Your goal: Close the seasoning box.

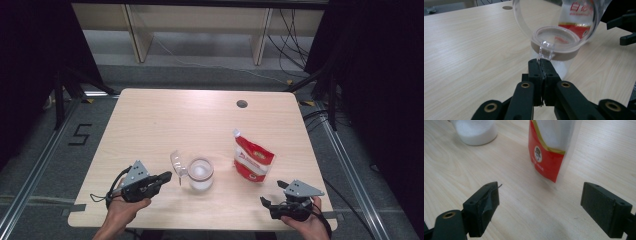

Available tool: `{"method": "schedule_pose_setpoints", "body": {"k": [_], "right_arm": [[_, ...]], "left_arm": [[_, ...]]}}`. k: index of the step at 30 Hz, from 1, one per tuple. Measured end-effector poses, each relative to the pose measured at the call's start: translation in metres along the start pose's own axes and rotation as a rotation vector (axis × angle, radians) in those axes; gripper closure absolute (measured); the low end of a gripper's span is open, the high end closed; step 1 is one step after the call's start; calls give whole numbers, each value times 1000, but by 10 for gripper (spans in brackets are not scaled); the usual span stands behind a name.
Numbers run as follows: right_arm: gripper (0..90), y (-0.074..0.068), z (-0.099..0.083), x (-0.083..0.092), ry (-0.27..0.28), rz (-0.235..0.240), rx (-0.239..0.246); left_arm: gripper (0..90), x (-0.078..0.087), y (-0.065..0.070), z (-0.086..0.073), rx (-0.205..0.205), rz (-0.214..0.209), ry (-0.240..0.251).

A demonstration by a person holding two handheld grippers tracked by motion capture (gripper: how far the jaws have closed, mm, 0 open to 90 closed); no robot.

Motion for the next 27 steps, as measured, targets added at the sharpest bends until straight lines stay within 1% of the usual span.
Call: {"method": "schedule_pose_setpoints", "body": {"k": [2, 3, 4, 7, 8, 10, 12, 13, 14, 15, 17, 18, 19, 21, 24, 25, 26, 27], "right_arm": [[160, 0, 0, 0, -3, -5, -3], [160, 0, 0, 0, -2, -5, -2], [160, 0, 0, 0, -1, -5, -3], [161, -2, -1, 1, -14, -2, -28], [160, -2, -1, 1, -15, -2, -29], [161, -3, -1, 1, -21, 0, -35], [161, -2, -1, 1, -19, 0, -34], [161, -2, -1, 1, -17, -1, -32], [161, -2, -1, 1, -18, -1, -32], [161, -2, -1, 1, -18, -1, -32], [161, -3, -1, 0, -15, 8, -34], [161, -2, -1, 1, -18, 0, -33], [161, -3, -1, 0, -15, 7, -35], [161, -2, -1, -1, -8, 5, -26], [161, -2, -1, -1, -9, 6, -27], [161, 0, 0, -1, -3, 8, -9], [161, 0, 0, -1, 2, 9, -6], [161, -2, 0, 0, -9, 5, -27]], "left_arm": [[893, -1, 1, 3, -4, -1, 2], [893, -2, 2, 4, 4, -2, 10], [894, -1, 2, 6, -16, 0, 0], [894, -3, 3, 8, -23, -8, 4], [894, -4, 4, 9, -8, -11, 9], [894, -4, 3, 10, -24, -11, 5], [894, -5, 3, 11, -23, -6, 1], [894, -6, 4, 12, -13, -6, 10], [894, -6, 3, 12, -27, -8, 5], [894, -6, 4, 13, -24, -8, 3], [894, -7, 4, 14, -32, -12, 2], [893, -7, 4, 15, -36, -13, 2], [894, -7, 5, 16, -31, -12, 6], [893, -8, 5, 17, -36, -20, 10], [893, -9, 6, 18, -32, -15, 7], [893, -9, 6, 19, -40, -17, 6], [893, -10, 6, 19, -41, -18, 4], [893, -10, 7, 20, -40, -18, 4]]}}
Point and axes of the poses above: each handheld gripper's, and its own axes: x roughly backward along the jaws, z roughly out of its top, y roughly to its right, the point moved 7 cm from there along -x, roughly forward along the jaws, and after that the axes turned 10 degrees about -z, right-handed, at the moved point
